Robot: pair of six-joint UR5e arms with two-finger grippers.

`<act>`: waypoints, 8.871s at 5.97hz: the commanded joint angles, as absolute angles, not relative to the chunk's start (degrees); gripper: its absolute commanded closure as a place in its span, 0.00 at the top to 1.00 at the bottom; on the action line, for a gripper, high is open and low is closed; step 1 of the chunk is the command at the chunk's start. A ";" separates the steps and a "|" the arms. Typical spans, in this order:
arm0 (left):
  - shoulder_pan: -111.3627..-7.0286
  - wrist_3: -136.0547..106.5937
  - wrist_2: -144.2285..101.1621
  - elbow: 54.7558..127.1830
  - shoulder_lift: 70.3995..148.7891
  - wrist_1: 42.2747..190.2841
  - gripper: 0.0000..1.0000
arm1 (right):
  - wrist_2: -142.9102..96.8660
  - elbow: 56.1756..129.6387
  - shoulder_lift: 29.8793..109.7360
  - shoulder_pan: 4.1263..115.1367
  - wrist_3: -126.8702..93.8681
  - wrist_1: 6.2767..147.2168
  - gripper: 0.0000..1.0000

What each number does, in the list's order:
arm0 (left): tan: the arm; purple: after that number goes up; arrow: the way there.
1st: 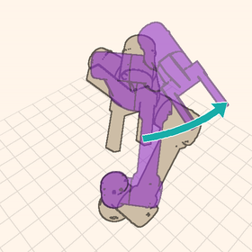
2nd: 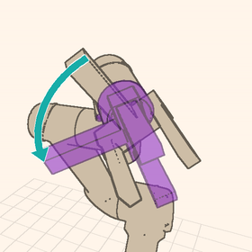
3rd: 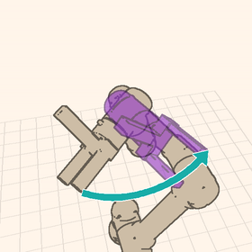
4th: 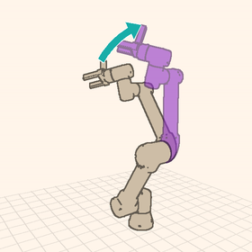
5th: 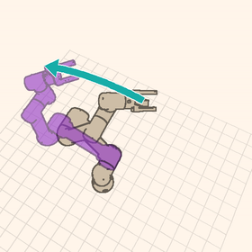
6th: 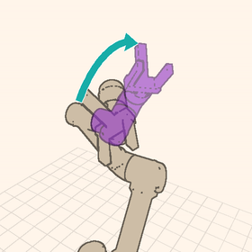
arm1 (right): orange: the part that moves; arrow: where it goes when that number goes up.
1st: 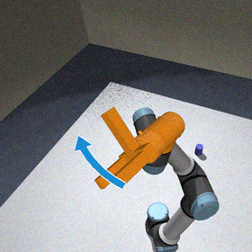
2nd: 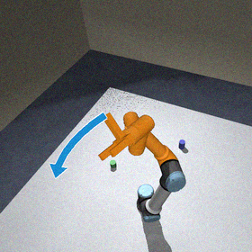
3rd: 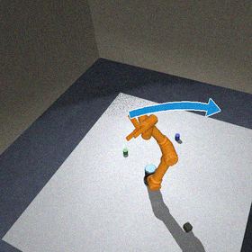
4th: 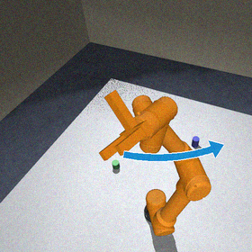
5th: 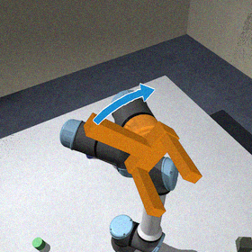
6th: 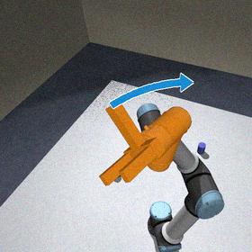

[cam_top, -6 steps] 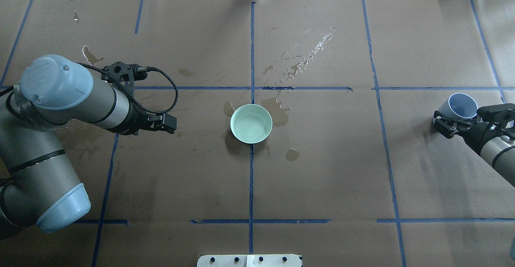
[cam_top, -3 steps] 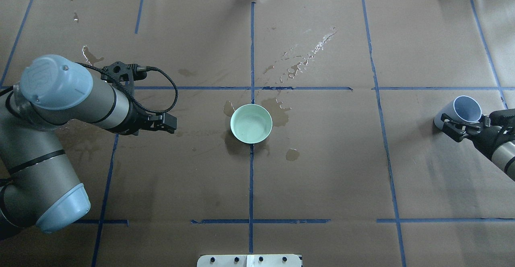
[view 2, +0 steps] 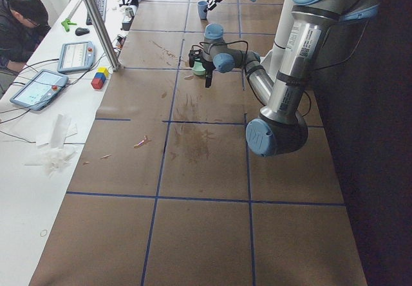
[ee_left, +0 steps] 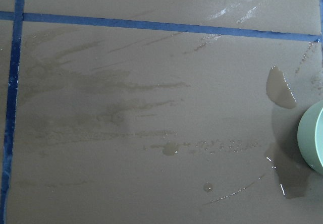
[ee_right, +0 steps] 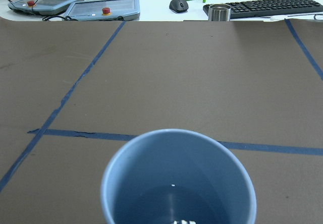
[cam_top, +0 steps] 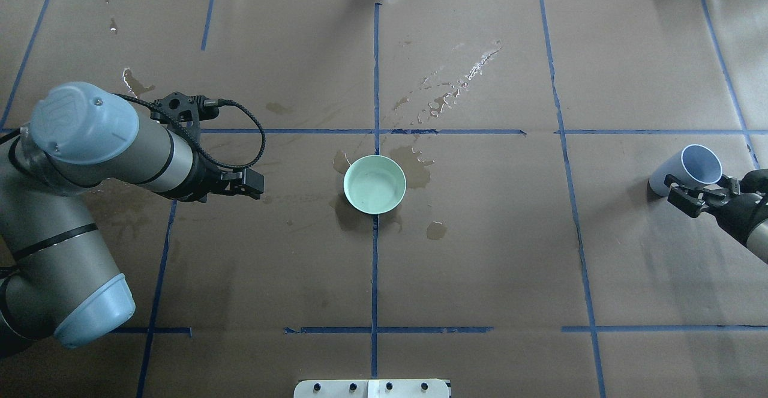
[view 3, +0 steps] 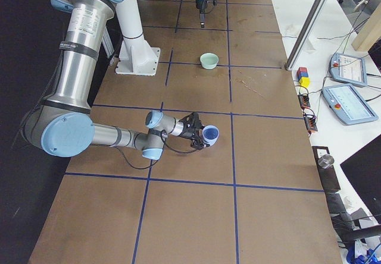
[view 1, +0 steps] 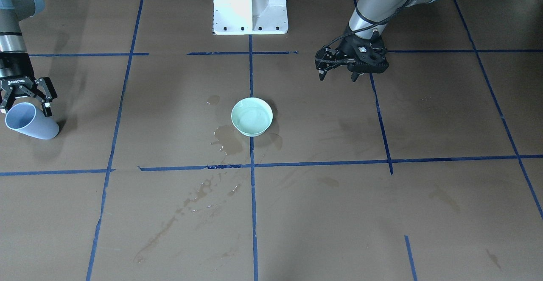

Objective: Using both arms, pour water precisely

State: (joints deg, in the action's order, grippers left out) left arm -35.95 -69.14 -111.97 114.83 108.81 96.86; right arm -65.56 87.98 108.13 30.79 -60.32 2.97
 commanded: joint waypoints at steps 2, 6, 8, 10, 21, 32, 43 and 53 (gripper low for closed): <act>-35.95 -69.17 -111.97 114.87 108.81 96.86 1.00 | -70.19 88.07 111.60 30.32 -60.56 -1.03 1.00; -35.95 -69.26 -111.97 114.87 108.90 96.86 1.00 | -82.30 87.98 117.58 31.54 -59.59 -7.10 1.00; -35.95 -69.26 -111.97 114.87 108.90 96.86 1.00 | -102.79 87.46 117.25 48.49 -51.74 -6.86 1.00; -35.95 -69.26 -111.97 114.87 108.98 96.86 1.00 | -120.41 86.48 115.59 66.18 -43.55 -2.58 1.00; -31.74 -81.36 -110.40 103.04 123.28 96.86 1.00 | -135.44 100.37 97.91 95.27 10.29 94.22 1.00; -27.95 -91.23 -105.91 84.46 132.63 105.73 0.10 | -135.35 100.28 98.26 95.19 10.55 94.22 1.00; -51.28 -60.21 -127.16 101.95 107.64 106.43 0.00 | -135.62 100.11 98.35 95.01 10.20 94.22 1.00; -67.08 -43.94 -139.23 85.35 86.39 138.42 0.00 | -135.62 100.20 98.35 94.92 10.63 94.22 1.00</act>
